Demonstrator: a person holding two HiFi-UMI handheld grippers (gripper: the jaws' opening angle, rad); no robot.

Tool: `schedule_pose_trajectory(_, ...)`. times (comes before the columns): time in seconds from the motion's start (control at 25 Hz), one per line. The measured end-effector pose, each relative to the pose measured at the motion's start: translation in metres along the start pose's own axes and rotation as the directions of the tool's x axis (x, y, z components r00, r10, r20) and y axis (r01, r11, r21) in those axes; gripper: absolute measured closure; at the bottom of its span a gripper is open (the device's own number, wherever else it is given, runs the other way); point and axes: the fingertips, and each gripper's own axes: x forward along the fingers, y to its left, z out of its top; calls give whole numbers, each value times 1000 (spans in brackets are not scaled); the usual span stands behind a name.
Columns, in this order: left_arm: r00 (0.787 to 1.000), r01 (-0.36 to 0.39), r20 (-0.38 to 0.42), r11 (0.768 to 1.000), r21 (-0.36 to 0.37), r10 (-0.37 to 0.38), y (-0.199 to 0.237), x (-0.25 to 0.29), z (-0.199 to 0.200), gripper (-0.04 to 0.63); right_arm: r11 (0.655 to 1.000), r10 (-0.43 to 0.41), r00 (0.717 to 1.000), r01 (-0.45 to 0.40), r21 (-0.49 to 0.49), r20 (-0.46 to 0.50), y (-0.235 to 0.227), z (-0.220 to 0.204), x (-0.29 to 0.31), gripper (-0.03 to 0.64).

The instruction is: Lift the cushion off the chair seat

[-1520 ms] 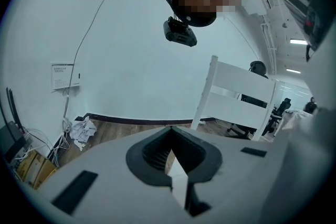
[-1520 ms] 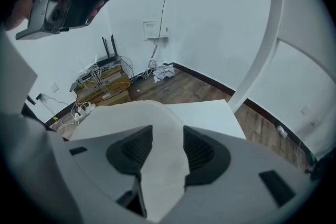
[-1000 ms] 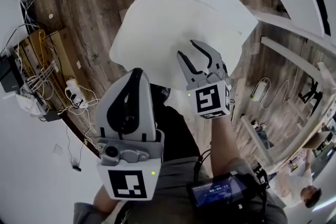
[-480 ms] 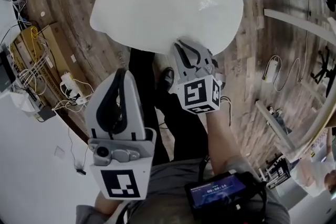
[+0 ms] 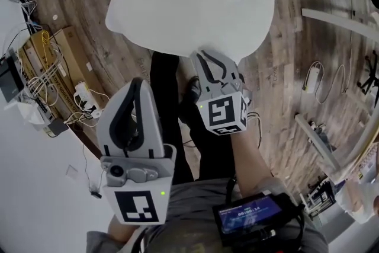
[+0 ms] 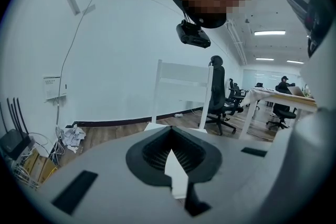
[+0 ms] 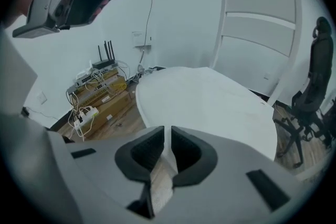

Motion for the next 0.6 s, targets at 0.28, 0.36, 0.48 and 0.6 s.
schedule_pose_trajectory(0.28,999,32,-4,999,6,-32,-16,5,8,589,930,57,995,-83,357,83,36,-5,-19,551)
schedule_pose_trajectory(0.36,999,36,-5,999,13,-36,-17,8,10,589,970,-18,998,4,245,55,25,-4,-18,565)
schedule_pose_trajectory(0.48,999,38,-10,999,19,-37,-16,12,11,589,974,-81,996,71,214,37,8,0,-11,566)
schedule_pose_trajectory(0.6,999,43,-17,999,19,-42,-19,16,11,589,960,-125,992,118,253,12,-10,-2,-2,575)
